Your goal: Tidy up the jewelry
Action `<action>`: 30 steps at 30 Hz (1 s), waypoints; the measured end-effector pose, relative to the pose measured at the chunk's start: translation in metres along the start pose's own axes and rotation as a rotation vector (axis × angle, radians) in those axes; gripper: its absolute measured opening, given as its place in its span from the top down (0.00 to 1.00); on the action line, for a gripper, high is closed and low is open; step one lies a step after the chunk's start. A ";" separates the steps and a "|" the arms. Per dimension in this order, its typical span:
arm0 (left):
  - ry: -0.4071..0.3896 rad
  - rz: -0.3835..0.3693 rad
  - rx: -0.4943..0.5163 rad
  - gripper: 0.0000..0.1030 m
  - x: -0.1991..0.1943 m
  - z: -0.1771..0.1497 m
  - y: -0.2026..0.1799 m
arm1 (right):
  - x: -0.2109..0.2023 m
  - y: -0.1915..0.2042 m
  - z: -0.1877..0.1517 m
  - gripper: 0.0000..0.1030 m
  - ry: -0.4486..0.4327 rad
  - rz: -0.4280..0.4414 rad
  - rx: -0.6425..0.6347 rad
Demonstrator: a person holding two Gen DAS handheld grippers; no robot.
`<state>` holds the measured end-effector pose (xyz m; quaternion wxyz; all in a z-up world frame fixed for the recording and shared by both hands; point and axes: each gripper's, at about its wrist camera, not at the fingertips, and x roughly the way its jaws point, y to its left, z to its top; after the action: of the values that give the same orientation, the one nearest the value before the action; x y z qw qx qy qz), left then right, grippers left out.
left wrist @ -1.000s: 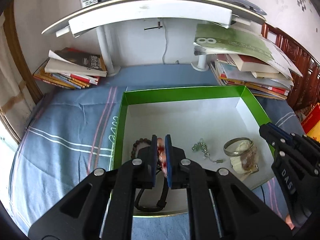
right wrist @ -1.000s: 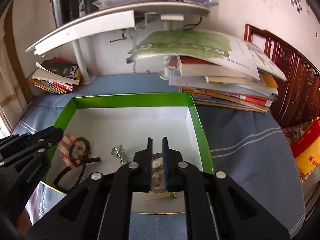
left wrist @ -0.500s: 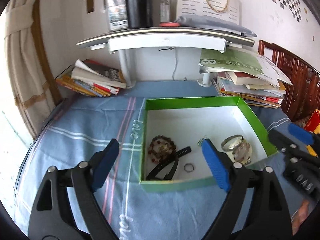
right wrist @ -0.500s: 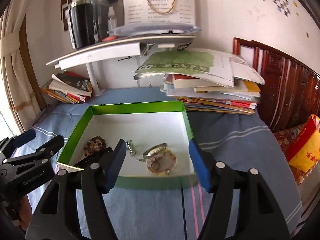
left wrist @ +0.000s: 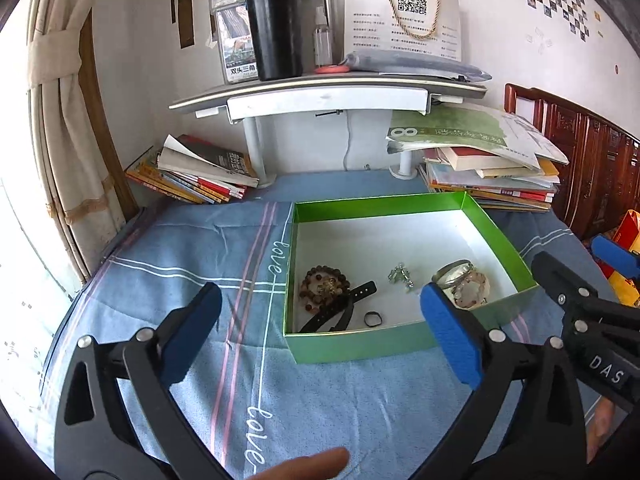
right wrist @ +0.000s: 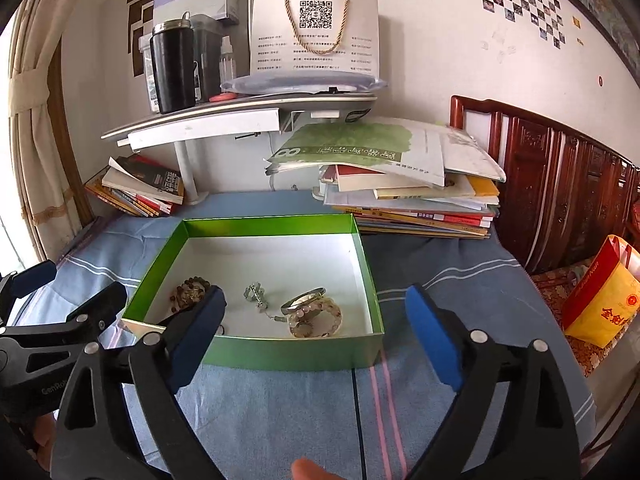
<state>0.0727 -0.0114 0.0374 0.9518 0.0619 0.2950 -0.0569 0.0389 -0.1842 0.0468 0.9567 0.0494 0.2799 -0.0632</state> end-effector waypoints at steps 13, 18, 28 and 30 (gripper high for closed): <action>-0.017 0.011 0.008 0.04 -0.007 0.001 -0.001 | -0.002 -0.002 -0.003 0.09 0.000 -0.036 0.006; -0.014 0.008 0.010 0.04 -0.007 0.000 0.000 | -0.003 0.000 -0.004 0.09 -0.003 -0.047 0.002; -0.017 0.019 0.004 0.04 -0.008 -0.002 0.003 | -0.009 0.007 -0.007 0.09 -0.022 -0.095 -0.014; -0.029 0.031 0.007 0.04 -0.011 -0.002 0.003 | -0.011 0.009 -0.008 0.09 -0.028 -0.110 -0.018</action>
<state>0.0628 -0.0069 0.0424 0.9565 0.0691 0.2801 -0.0442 0.0265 -0.1732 0.0466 0.9560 0.0244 0.2693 -0.1139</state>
